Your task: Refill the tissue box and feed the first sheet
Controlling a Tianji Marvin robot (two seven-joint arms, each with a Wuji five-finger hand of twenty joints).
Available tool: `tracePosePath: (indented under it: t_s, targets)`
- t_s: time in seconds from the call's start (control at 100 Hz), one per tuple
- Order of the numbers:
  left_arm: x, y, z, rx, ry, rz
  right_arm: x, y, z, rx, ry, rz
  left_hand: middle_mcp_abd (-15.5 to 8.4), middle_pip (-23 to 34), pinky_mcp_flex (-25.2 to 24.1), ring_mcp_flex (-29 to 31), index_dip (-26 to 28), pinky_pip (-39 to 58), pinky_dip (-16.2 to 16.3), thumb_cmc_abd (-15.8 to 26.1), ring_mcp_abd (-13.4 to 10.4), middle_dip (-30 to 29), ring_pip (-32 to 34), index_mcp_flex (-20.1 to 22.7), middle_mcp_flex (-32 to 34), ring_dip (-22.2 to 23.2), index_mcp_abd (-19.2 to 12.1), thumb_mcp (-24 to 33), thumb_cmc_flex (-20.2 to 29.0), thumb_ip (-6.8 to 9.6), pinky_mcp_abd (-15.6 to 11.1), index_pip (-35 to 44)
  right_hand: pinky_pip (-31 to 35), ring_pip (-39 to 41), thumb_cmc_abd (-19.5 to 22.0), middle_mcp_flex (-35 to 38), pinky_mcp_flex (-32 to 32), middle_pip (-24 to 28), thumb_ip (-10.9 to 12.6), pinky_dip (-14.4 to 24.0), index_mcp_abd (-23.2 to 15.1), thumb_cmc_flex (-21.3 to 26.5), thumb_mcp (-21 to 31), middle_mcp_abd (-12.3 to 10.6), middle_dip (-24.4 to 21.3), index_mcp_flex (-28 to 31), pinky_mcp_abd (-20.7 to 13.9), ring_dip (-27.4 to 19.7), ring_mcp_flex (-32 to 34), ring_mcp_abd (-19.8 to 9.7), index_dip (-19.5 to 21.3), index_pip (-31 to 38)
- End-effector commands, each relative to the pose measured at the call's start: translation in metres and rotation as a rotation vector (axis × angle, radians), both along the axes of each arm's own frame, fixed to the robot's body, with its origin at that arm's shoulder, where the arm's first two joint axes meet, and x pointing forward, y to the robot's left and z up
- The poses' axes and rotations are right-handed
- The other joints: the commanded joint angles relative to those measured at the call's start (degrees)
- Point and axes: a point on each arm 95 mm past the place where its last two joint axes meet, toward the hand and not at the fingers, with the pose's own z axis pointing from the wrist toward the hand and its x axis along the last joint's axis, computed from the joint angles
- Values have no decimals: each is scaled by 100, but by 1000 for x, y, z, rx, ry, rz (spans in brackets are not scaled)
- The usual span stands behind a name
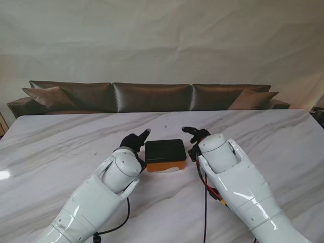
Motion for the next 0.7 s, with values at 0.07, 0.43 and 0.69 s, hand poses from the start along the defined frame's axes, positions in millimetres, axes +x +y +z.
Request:
tracePosePath:
  t_s: [0.07, 0.43, 0.69]
  targets:
    - [1, 19, 2, 37, 14, -9, -5, -9, 0, -55, 30, 45, -173, 143, 152, -8, 80, 2787, 22, -77, 70, 57, 78, 41, 167, -3, 30, -39, -145, 148, -273, 37, 151, 161, 95, 348, 94, -103, 68, 83, -258, -92, 85, -290, -94, 199, -277, 4, 198, -53, 78, 180]
    - [8, 51, 6, 88, -12, -126, -20, -20, -8, -210, 42, 116, -640, 165, -788, -260, 212, 2811, 353, -86, -305, 85, -125, -303, -77, -78, -458, -53, -97, 123, -602, 231, 1201, 1392, -235, 2394, 202, 14, -157, 1038, -2083, 362, 330, -1707, 502, 2048, -604, 673, 1255, -527, 1454, 923]
    - [22, 67, -2, 136, -13, -200, -38, -14, -5, -272, 20, 176, -926, 360, -1271, -345, 316, 3037, 822, -15, -470, 190, 33, -446, -119, 70, -647, -90, -198, 110, -914, 408, 2055, 3061, -322, 3001, 291, 1267, -276, 2070, -2867, 471, 458, -2148, 2020, 2677, -791, 1907, 1629, -829, 2598, 2074]
